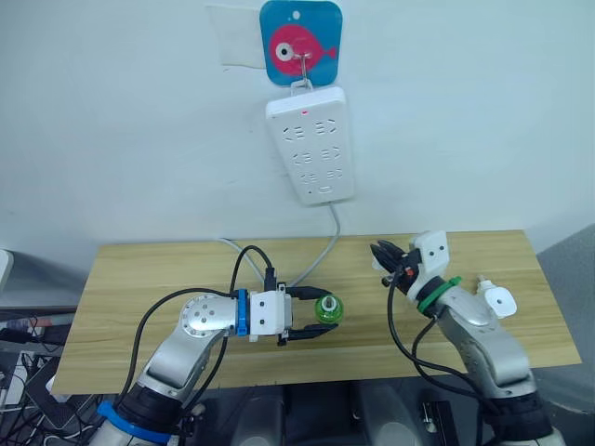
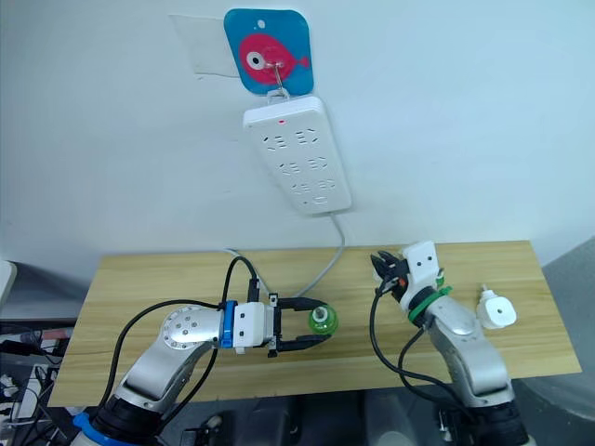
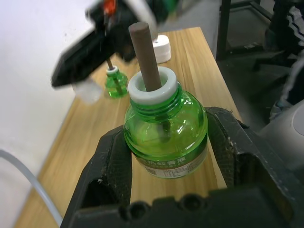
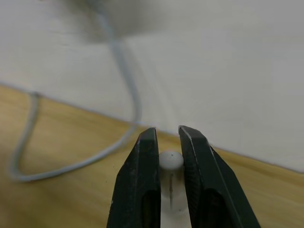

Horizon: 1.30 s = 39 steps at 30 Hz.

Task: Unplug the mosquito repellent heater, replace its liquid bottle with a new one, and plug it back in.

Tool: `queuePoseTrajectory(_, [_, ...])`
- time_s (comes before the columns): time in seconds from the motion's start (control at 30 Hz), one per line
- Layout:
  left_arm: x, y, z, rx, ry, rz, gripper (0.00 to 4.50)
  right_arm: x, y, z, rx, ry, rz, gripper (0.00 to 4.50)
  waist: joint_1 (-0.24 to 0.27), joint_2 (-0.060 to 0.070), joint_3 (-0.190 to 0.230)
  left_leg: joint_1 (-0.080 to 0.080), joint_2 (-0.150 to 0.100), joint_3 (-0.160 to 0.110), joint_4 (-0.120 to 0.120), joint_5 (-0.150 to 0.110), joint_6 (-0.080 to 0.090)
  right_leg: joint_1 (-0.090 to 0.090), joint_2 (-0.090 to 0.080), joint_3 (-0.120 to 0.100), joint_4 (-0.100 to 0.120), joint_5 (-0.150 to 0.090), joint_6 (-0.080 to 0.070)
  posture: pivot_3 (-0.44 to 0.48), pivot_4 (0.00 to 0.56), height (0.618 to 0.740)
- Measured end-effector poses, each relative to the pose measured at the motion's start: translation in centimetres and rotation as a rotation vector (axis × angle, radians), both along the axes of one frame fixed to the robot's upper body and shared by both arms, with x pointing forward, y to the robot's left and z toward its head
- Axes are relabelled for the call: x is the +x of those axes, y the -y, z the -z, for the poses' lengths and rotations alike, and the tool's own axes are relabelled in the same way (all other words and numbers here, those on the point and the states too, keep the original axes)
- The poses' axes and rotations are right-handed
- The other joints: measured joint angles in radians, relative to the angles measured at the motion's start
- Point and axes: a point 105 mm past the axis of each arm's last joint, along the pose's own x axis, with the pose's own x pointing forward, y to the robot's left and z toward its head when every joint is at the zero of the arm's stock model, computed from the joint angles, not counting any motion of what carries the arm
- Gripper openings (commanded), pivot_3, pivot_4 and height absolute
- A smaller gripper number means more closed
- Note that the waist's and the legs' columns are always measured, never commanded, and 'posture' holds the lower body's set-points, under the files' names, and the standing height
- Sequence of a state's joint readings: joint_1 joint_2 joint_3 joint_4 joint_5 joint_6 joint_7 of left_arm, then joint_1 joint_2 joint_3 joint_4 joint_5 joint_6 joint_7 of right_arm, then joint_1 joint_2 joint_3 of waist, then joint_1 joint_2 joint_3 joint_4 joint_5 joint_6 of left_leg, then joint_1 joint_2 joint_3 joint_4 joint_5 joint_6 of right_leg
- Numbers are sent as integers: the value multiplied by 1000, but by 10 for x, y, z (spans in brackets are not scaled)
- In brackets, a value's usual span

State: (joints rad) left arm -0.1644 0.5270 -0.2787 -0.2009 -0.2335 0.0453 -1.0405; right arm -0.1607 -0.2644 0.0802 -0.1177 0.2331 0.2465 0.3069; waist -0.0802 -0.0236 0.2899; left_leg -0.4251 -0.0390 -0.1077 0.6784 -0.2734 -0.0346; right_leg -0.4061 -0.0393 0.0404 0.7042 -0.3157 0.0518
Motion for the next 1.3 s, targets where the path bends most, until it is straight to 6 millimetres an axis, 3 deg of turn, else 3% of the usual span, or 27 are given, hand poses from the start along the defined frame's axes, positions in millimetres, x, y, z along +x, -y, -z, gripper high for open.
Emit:
queuePoseTrajectory(0.2, [-3,0,-4,7,4,5,2238,14,18,33,-38,13,168,288,-1,2,1,0,0,1,0,0,0,0,0,1,0,0,0,-65,335,740])
queuePoseTrajectory(0.43, [0,-4,-3,7,-24,-36,2238,24,39,44,-60,58,288,288,-2,4,2,0,0,1,-1,0,0,0,0,1,0,0,0,-55,343,740])
queuePoseTrajectory(0.67, [-1,-6,-7,10,-10,-33,2238,24,41,59,-69,35,285,288,-2,5,3,0,0,1,-1,0,0,0,0,2,0,0,0,-42,339,740])
queuePoseTrajectory(0.87, [-2,-6,-5,11,-24,-36,2238,21,42,63,-66,26,271,2244,-2,5,3,0,0,1,-1,0,0,0,0,2,0,0,0,-39,327,740])
queuePoseTrajectory(1.07, [-5,-6,-4,8,-30,-37,2238,5,52,61,-99,27,229,4321,0,5,3,0,0,1,-1,-1,2,0,0,2,0,0,0,-47,319,740])
queuePoseTrajectory(1.3, [-3,-4,-6,-4,-22,-44,2238,-35,46,21,-157,40,8,4471,2,6,3,0,0,1,-1,-2,3,1,0,2,-1,0,0,-56,311,740])
